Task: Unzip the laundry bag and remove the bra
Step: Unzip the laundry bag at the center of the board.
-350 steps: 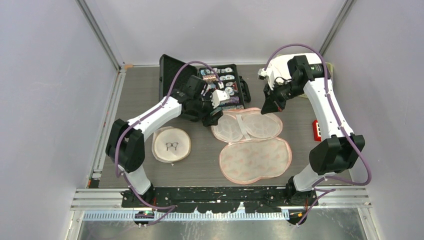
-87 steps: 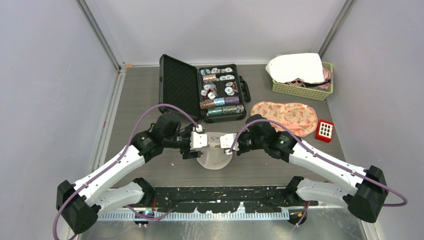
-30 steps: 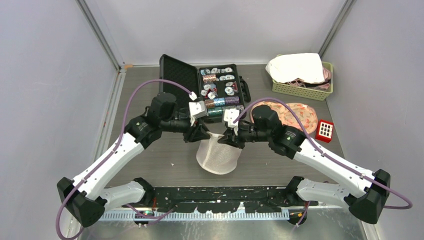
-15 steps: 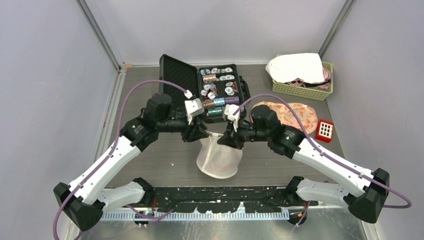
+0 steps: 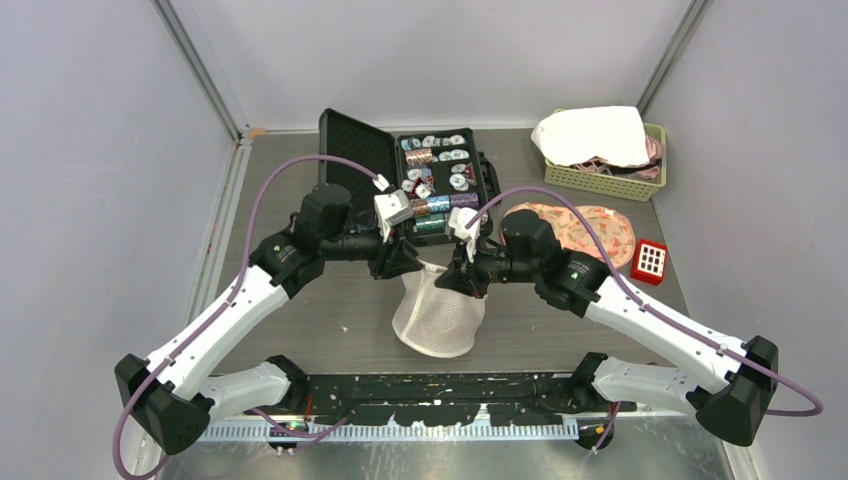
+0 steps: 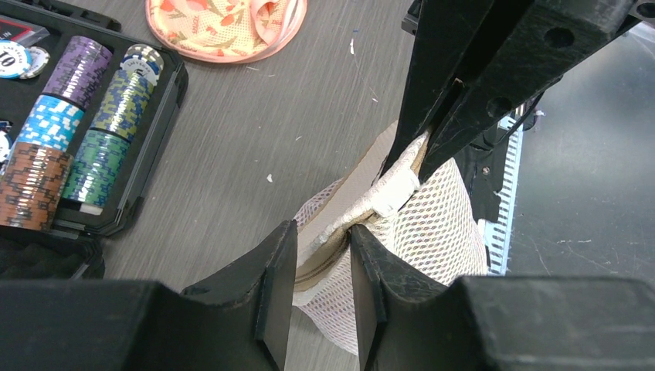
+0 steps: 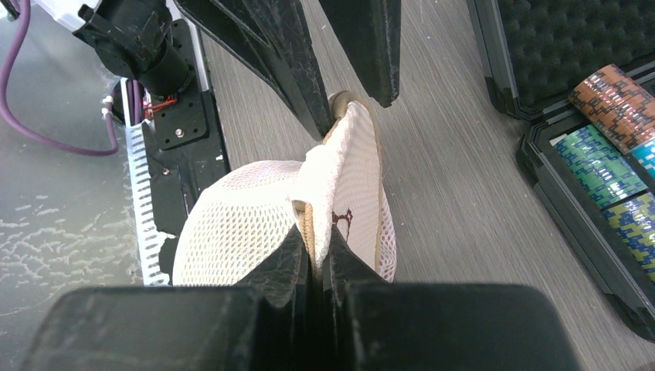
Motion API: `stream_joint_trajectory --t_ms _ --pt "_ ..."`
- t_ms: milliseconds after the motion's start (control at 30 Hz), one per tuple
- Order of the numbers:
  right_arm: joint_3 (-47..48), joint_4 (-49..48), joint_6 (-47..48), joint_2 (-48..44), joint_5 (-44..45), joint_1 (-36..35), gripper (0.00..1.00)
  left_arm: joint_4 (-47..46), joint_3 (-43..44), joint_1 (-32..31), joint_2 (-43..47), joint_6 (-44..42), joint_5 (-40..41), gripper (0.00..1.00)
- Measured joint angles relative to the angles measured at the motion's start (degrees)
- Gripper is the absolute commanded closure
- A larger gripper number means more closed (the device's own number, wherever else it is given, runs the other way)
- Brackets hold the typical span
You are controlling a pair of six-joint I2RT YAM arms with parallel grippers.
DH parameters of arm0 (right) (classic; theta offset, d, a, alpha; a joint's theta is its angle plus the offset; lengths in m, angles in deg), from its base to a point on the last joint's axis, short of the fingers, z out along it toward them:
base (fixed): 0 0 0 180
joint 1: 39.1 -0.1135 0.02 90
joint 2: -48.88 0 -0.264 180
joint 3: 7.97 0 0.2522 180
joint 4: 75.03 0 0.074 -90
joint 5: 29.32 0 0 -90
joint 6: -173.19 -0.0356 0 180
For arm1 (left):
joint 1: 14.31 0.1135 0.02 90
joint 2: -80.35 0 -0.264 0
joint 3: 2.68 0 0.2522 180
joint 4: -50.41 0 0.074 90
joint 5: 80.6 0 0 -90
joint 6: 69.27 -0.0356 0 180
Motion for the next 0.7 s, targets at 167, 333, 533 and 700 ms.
stream_joint_trajectory --t_ms 167,333,533,700 --pt "0.22 -0.02 -1.03 0.02 0.44 0.0 0.99 -0.26 0.0 -0.59 -0.44 0.04 -0.15 0.67" --pt "0.33 -0.07 -2.08 0.24 0.74 0.0 0.99 -0.74 0.02 -1.25 -0.94 0.22 -0.2 0.68" --pt "0.61 -0.11 -2.64 0.28 0.81 0.02 0.99 -1.81 0.04 -2.12 -2.38 1.64 -0.24 0.69" --pt "0.7 -0.2 -2.73 0.42 0.76 0.04 0.99 -2.73 0.04 -2.21 -2.75 2.38 -1.53 0.69"
